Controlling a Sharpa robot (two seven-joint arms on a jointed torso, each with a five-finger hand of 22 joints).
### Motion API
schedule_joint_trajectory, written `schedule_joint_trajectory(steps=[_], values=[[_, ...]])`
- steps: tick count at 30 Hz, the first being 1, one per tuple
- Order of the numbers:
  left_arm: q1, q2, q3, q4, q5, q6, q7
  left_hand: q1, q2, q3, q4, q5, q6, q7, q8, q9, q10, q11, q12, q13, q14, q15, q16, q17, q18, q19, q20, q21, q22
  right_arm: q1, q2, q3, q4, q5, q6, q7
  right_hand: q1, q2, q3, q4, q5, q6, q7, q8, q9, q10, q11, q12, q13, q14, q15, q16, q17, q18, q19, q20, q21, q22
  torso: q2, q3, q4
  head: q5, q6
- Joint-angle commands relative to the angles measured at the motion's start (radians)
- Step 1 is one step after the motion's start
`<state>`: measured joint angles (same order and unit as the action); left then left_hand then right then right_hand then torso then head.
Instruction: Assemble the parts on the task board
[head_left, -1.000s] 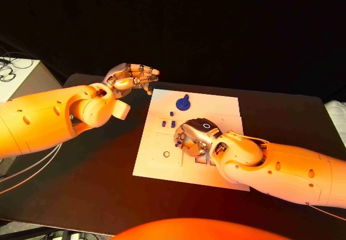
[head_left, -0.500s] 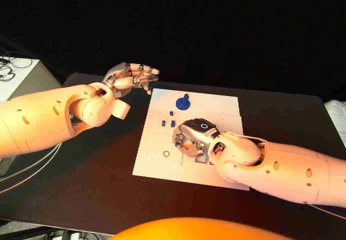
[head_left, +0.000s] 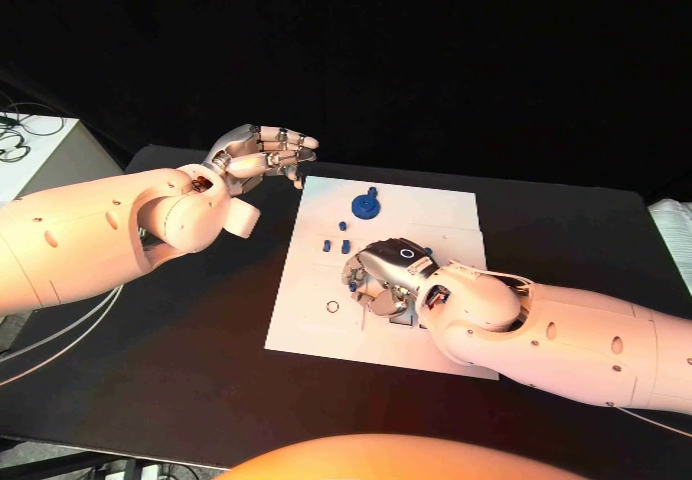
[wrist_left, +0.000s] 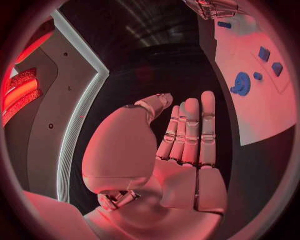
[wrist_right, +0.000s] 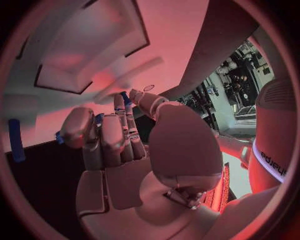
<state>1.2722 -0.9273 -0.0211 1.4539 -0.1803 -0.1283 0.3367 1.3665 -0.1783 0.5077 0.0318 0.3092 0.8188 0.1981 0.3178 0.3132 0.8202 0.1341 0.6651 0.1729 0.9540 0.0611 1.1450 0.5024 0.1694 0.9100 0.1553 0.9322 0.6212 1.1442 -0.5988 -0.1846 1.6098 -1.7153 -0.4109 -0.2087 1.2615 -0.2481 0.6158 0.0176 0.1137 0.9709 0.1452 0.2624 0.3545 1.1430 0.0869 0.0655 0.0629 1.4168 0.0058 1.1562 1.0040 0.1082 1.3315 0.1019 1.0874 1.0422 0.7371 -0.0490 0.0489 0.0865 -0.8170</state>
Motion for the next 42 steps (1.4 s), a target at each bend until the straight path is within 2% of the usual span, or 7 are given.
schedule_joint_trajectory(steps=[1,8,17,24,32,37,42], values=[[0.001,0.001,0.000,0.002,0.004,0.007,0.001,-0.007,0.000,-0.005,0.001,0.001,-0.007,-0.003,0.005,-0.001,-0.009,0.000,-0.004,-0.002,-0.006,0.001,-0.006,-0.001,0.016,0.009,-0.001,-0.007,-0.002,-0.007,-0.001,-0.007,-0.003,0.002,0.018,0.010,0.019,-0.008,-0.032,0.000,-0.003,-0.018,0.002,-0.018,-0.006,-0.057,0.011,0.017,0.006,-0.051,0.009,-0.047,-0.075,0.026,-0.048,0.010,-0.077,-0.069,0.000,0.0004,-0.0002,0.000,0.003],[0.001,0.002,0.000,0.001,0.004,0.012,-0.003,-0.008,-0.001,-0.006,0.003,0.001,-0.009,-0.003,0.005,-0.001,-0.012,0.000,-0.005,-0.002,-0.007,0.001,-0.006,-0.001,0.016,0.010,-0.001,-0.008,-0.003,-0.007,-0.005,-0.007,0.000,0.002,-0.019,0.006,0.055,0.001,-0.098,0.007,0.011,-0.044,0.002,-0.042,-0.015,-0.132,0.023,0.059,0.011,-0.096,0.019,-0.058,-0.131,0.036,-0.083,0.021,-0.135,-0.115,-0.001,-0.0003,-0.0008,-0.003,0.007],[0.001,0.003,0.000,-0.002,0.004,0.016,-0.007,-0.008,-0.001,-0.006,0.003,0.001,-0.009,-0.003,0.005,-0.001,-0.012,0.000,-0.005,-0.002,-0.007,0.001,-0.006,-0.001,0.016,0.010,-0.001,-0.008,-0.003,-0.007,-0.024,-0.007,0.015,0.002,-0.076,0.008,0.068,0.010,-0.107,0.012,0.019,-0.042,0.005,-0.045,-0.016,-0.139,0.022,0.083,0.015,-0.101,0.019,-0.051,-0.138,0.037,-0.084,0.022,-0.137,-0.113,-0.001,0.0002,0.0015,-0.008,0.010],[0.001,0.001,0.000,0.000,0.006,0.018,-0.007,-0.009,0.001,-0.006,0.005,0.001,-0.009,-0.003,0.006,-0.001,-0.013,0.001,-0.005,-0.003,-0.007,0.002,-0.005,-0.001,0.015,0.010,-0.001,-0.010,-0.004,-0.005,-0.089,-0.002,0.057,0.072,-0.148,0.049,0.075,0.004,-0.083,0.019,0.031,-0.032,0.004,-0.051,-0.020,-0.117,0.012,0.157,0.025,-0.060,0.009,0.008,-0.096,0.022,-0.032,0.013,-0.061,-0.035,-0.002,-0.0005,0.0004,-0.018,0.037],[0.000,-0.001,0.000,0.002,0.009,0.018,-0.007,-0.009,0.001,-0.006,0.005,0.001,-0.009,-0.003,0.006,-0.001,-0.013,0.001,-0.005,-0.003,-0.007,0.002,-0.005,-0.001,0.015,0.010,-0.001,-0.010,-0.004,0.056,-0.202,0.020,0.103,0.235,-0.085,0.103,0.065,-0.011,-0.055,0.024,0.037,-0.022,0.000,-0.054,-0.020,-0.101,0.002,0.198,0.021,0.021,-0.002,0.105,0.024,-0.005,0.051,0.002,0.066,0.093,-0.002,-0.0006,-0.0006,-0.039,0.054],[0.000,0.000,0.000,0.003,0.009,0.019,-0.007,-0.008,0.001,-0.006,0.006,0.000,-0.010,-0.003,0.006,-0.001,-0.015,0.001,-0.005,-0.003,-0.008,0.002,-0.005,-0.001,0.015,0.011,0.000,-0.011,-0.005,0.103,-0.261,0.024,0.079,0.258,-0.045,0.144,0.062,-0.024,-0.058,0.022,0.046,-0.024,-0.002,-0.056,-0.020,-0.105,0.001,0.202,0.018,0.033,-0.003,0.120,0.043,-0.010,0.064,0.000,0.088,0.115,-0.003,0.0000,-0.0018,-0.047,0.067],[0.000,0.003,0.000,0.001,0.009,0.021,-0.007,-0.008,0.001,-0.006,0.006,0.000,-0.010,-0.003,0.006,-0.001,-0.015,0.001,-0.005,-0.003,-0.008,0.002,-0.005,-0.001,0.015,0.011,0.000,-0.011,-0.005,0.121,-0.283,0.025,0.043,0.216,0.030,0.136,0.059,-0.027,-0.110,0.026,0.065,-0.044,-0.013,-0.071,-0.023,-0.160,0.005,0.196,0.007,0.047,-0.001,0.129,0.052,-0.006,0.065,0.000,0.070,0.098,-0.002,0.0025,-0.0008,-0.051,0.069]])
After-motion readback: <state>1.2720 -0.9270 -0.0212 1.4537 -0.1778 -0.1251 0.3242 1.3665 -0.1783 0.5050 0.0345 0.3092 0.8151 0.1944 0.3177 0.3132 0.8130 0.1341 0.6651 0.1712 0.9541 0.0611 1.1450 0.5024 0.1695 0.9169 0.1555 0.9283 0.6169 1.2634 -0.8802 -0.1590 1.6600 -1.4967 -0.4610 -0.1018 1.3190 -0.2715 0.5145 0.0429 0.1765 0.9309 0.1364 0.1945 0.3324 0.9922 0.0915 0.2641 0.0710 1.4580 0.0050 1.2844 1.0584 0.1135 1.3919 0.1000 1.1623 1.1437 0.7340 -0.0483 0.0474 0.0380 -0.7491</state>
